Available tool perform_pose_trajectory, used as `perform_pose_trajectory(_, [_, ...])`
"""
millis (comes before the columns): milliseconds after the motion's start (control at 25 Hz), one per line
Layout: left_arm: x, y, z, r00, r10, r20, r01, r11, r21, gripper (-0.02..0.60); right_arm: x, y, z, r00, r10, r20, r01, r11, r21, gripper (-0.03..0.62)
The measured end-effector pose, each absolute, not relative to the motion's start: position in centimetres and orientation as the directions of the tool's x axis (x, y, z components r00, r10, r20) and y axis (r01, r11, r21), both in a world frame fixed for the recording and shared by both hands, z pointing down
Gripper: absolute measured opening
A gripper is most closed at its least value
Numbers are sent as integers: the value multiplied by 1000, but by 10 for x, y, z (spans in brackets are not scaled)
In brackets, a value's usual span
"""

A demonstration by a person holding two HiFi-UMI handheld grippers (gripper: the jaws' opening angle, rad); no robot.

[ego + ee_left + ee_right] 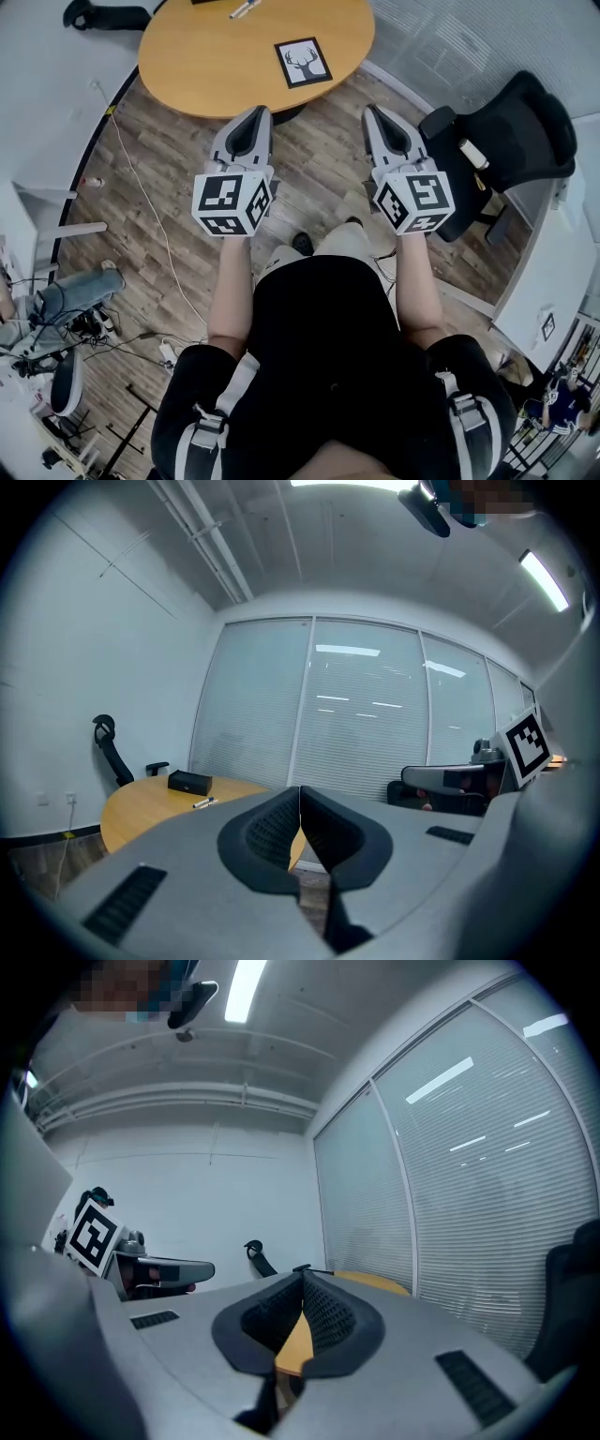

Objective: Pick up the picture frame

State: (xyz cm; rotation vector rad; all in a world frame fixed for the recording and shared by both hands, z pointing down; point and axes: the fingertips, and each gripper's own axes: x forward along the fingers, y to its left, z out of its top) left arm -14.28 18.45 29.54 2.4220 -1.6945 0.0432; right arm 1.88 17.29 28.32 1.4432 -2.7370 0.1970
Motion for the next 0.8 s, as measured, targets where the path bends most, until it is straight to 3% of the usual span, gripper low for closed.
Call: perform_pose_trajectory(800, [-117, 34, 299, 271, -951, 149, -959, -253, 128, 25, 34, 9, 289, -636, -767, 80, -770, 624, -133, 17])
